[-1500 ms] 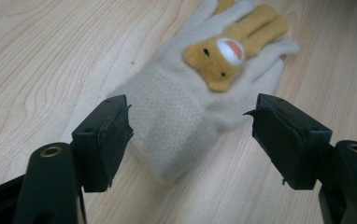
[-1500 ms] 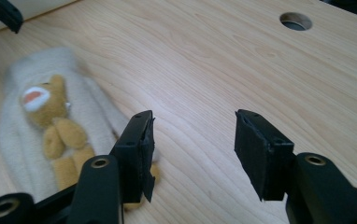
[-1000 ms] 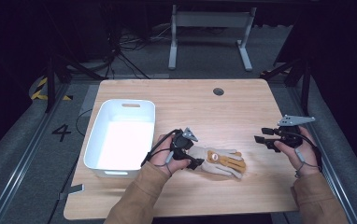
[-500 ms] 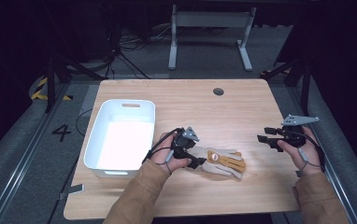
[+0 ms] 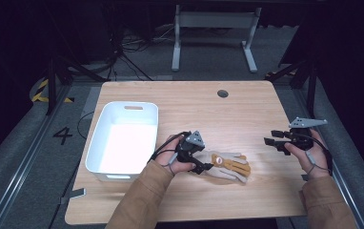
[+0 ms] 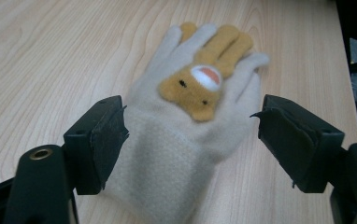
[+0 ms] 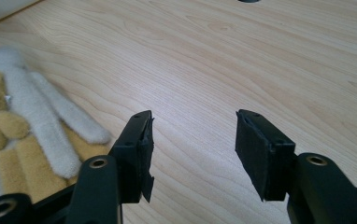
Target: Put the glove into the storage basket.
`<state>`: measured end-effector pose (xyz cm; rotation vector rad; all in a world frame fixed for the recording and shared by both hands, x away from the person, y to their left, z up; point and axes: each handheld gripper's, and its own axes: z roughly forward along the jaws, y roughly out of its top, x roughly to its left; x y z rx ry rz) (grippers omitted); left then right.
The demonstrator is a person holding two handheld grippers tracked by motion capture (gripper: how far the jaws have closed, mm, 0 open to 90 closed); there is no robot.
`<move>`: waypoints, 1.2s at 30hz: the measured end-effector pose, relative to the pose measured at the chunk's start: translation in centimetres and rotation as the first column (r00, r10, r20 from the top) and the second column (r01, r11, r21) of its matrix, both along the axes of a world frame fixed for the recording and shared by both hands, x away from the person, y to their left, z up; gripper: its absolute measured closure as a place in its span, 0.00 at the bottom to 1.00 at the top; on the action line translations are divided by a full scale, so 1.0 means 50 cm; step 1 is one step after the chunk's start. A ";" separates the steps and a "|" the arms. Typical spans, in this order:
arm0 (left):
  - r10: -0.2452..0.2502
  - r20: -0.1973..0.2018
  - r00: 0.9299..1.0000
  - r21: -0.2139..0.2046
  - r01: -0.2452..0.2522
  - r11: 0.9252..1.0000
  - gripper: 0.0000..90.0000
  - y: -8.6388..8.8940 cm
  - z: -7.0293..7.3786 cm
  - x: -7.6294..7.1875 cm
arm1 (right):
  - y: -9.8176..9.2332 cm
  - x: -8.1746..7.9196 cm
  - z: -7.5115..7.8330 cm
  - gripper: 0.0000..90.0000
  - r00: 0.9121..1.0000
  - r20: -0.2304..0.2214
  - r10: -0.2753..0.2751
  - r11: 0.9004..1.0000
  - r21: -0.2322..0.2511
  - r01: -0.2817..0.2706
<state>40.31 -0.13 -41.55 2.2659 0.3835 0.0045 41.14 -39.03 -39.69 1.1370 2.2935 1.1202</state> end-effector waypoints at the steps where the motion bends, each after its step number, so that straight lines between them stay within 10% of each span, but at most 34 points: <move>1: 0.003 -0.001 1.000 0.008 -0.003 1.000 0.26 -0.001 -0.001 0.000 | 0.000 0.000 0.000 0.53 1.000 -0.001 -0.002 1.000 -0.001 0.002; 15: -0.009 -0.001 1.000 0.051 0.009 0.999 0.21 -0.018 -0.028 0.011 | -0.003 -0.010 -0.004 0.52 1.000 0.003 0.002 1.000 -0.011 -0.002; 36: -0.058 -0.001 0.998 -0.010 0.058 0.998 0.19 -0.038 -0.070 0.032 | 0.007 -0.011 -0.013 0.50 1.000 -0.007 0.028 1.000 -0.013 -0.028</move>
